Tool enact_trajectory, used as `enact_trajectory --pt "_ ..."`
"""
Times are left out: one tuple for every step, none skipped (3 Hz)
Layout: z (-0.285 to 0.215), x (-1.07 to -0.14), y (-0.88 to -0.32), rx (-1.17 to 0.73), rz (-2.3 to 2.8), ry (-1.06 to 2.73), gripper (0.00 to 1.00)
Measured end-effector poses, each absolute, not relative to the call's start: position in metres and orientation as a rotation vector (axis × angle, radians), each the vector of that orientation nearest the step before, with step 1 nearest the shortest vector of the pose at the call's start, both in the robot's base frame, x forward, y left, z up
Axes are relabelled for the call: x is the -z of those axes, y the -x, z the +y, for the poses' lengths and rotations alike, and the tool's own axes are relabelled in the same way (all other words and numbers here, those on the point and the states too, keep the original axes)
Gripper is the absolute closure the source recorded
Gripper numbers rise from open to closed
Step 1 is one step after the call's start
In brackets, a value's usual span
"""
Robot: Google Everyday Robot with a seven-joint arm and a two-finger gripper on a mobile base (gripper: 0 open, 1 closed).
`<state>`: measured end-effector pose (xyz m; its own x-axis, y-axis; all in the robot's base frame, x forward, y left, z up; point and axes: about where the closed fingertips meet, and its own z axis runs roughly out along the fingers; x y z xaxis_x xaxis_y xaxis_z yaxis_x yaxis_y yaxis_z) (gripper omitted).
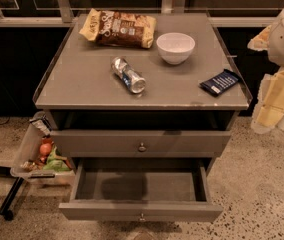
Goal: Place redbull can into middle drawer
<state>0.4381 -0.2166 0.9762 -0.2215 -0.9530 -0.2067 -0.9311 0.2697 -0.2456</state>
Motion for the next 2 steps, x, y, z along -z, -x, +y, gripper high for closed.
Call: enact_trajectory --pt "-0.2166 -0.9763 -0.4381 0.098 2.231 1.725 0.0" --pt "-0.2135 -0.9801 -0.4376 0.091 2.203 1.72 0.0"
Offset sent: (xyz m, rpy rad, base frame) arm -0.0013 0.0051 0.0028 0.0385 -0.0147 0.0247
